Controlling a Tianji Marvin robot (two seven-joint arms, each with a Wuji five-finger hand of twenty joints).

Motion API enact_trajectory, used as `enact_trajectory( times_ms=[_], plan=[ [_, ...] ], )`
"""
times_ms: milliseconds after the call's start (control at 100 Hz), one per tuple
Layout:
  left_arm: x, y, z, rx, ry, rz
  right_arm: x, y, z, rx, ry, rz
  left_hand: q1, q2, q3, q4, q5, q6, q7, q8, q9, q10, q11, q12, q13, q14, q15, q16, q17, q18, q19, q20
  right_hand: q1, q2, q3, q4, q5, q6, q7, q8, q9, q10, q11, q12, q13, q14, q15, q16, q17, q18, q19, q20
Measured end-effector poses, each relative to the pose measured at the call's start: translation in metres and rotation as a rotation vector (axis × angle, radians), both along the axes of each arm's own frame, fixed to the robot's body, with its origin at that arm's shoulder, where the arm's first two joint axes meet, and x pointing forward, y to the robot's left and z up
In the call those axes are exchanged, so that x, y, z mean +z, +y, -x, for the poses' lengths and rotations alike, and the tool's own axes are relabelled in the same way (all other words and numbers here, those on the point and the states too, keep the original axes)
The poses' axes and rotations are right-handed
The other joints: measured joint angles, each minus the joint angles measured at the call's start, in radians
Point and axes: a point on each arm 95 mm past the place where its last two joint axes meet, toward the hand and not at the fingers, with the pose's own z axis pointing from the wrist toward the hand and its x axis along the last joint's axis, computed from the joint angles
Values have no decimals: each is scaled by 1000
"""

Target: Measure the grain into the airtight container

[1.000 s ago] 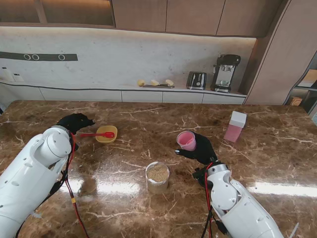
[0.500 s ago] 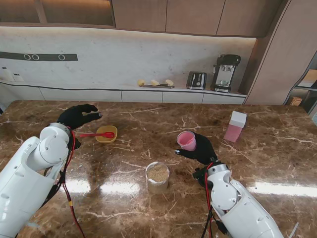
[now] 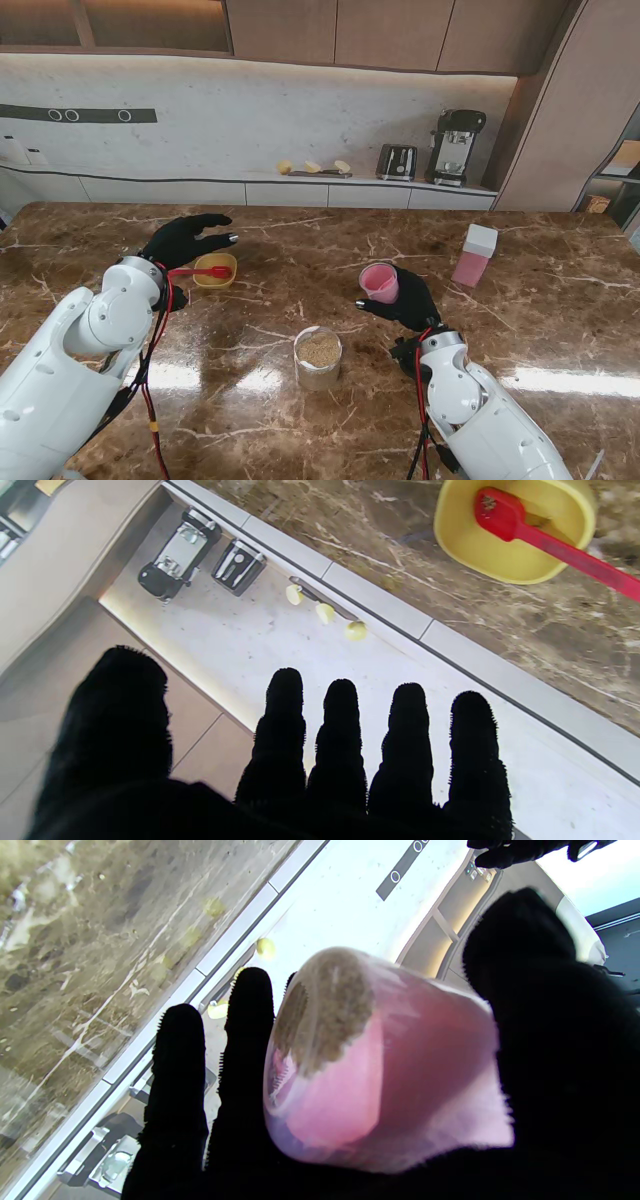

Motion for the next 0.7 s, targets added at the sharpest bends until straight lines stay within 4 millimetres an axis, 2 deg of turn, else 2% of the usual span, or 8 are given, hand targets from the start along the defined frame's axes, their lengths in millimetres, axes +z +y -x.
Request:
enact_trajectory(
  times_ms=[80, 270, 380, 530, 560, 700],
  plan=[
    [-3, -8, 4, -31, -17, 5, 1, 0, 0, -1, -4, -8, 0, 0, 0, 0, 0, 0, 0, 0, 0, 0, 0, 0, 1, -1, 1, -2, -14, -19, -18, -18, 0, 0, 0, 0, 0, 0, 0, 0, 0, 0, 0, 0, 0, 0, 0, 0, 0, 0, 0, 0],
    [-12, -30, 16, -86, -30, 39, 1, 0, 1, -10, -2, -29, 0, 11, 0, 0, 17, 1, 3, 0, 0, 0, 0, -1, 1, -2, 0, -9, -14, -19, -28, -28, -1, 0, 0, 0, 0, 0, 0, -5, 0, 0, 0, 0, 0, 0, 0, 0, -2, 0, 0, 0],
    [-19, -41, 24, -125, -36, 61, 0, 1, 1, -15, 4, -54, 0, 11, 0, 0, 32, 1, 3, 0, 0, 1, 0, -1, -5, -3, 0, -10, -14, -3, -28, -28, -3, 1, 0, 0, -1, 0, 0, -16, 0, 0, 0, 0, -53, 0, -27, 0, -35, -1, -23, 0],
    [-27, -53, 38, -167, -20, 82, -3, 6, 1, -45, 46, -176, 0, 11, -11, 0, 32, 1, 3, 1, 0, 12, 0, -2, -7, -3, 0, -12, -26, 15, -29, -30, -3, 5, 0, 0, -10, 0, 0, -26, -34, 0, -1, 0, -153, -2, -115, -38, -125, -2, -121, 0],
    [-30, -56, 40, -175, -16, 90, -3, 7, 0, -44, 50, -173, 0, 11, -11, 0, 32, 2, 3, 1, 0, 12, 0, -2, -38, -4, -2, -12, -34, 16, -34, -32, -3, 5, 0, 0, -10, 0, 0, -27, -36, 0, -1, 0, -170, -2, -133, -38, -141, -3, -141, -4],
    [-36, -65, 47, -210, -3, 126, -2, 9, -3, -41, 69, -124, 0, 23, -11, 0, 32, 3, 3, 1, -20, 14, -3, -2, -52, -13, -2, -21, -64, 39, -72, -53, -3, 5, 8, 0, -15, 0, 0, -28, -55, 0, -6, 0, -178, -2, -147, -38, -159, -4, -193, -12]
  ],
)
